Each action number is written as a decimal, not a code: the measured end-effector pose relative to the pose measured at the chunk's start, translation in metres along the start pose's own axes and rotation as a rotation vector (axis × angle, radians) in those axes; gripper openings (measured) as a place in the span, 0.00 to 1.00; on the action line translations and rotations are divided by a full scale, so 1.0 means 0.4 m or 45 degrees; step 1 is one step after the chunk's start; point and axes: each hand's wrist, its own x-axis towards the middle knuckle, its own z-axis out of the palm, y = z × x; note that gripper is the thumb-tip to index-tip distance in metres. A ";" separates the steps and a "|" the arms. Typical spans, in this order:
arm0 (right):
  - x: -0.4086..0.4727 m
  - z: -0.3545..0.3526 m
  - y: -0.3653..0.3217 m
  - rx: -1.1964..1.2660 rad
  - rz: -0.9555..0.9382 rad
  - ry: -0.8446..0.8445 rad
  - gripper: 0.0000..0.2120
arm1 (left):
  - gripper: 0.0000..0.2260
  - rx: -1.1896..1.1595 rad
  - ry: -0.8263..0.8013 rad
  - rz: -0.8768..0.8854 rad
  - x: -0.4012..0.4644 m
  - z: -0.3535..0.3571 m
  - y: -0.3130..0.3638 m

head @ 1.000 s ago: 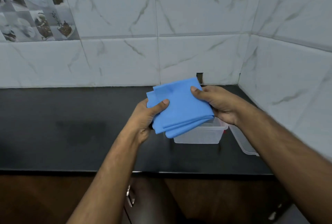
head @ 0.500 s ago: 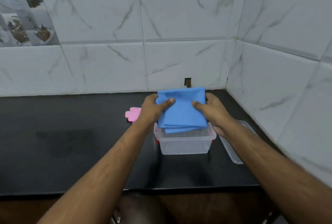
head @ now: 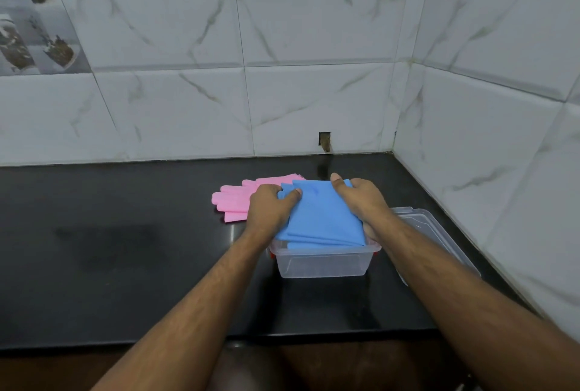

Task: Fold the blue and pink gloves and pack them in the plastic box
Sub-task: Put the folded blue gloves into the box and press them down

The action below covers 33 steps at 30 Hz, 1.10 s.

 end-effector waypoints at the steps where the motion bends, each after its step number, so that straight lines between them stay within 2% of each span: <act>1: -0.001 0.002 0.009 0.062 -0.055 0.034 0.26 | 0.20 -0.006 0.017 0.024 -0.004 0.000 -0.003; 3: -0.007 0.005 0.019 0.178 -0.136 0.056 0.26 | 0.20 -0.003 0.060 0.071 -0.013 0.002 -0.004; 7: -0.006 0.009 0.027 0.292 -0.205 0.053 0.10 | 0.21 0.116 0.117 0.134 -0.028 0.009 0.006; 9: -0.004 0.010 0.031 0.241 -0.267 0.065 0.05 | 0.21 0.152 0.112 0.147 -0.033 0.010 0.013; 13: -0.005 0.022 0.032 -0.077 -0.356 0.066 0.08 | 0.21 0.109 0.131 0.111 -0.041 0.006 0.018; 16: -0.013 0.034 0.025 -0.310 -0.332 0.063 0.11 | 0.21 0.124 0.124 0.094 -0.045 0.008 0.022; 22: -0.025 0.050 0.023 -0.627 -0.294 0.081 0.09 | 0.22 0.131 0.124 0.120 -0.042 0.014 0.020; 26: -0.035 0.069 0.030 -0.912 -0.333 0.130 0.14 | 0.23 0.112 0.119 0.133 -0.037 0.018 0.016; 33: -0.035 0.079 0.032 -1.002 -0.343 0.217 0.16 | 0.21 0.084 0.118 0.187 -0.040 0.017 0.014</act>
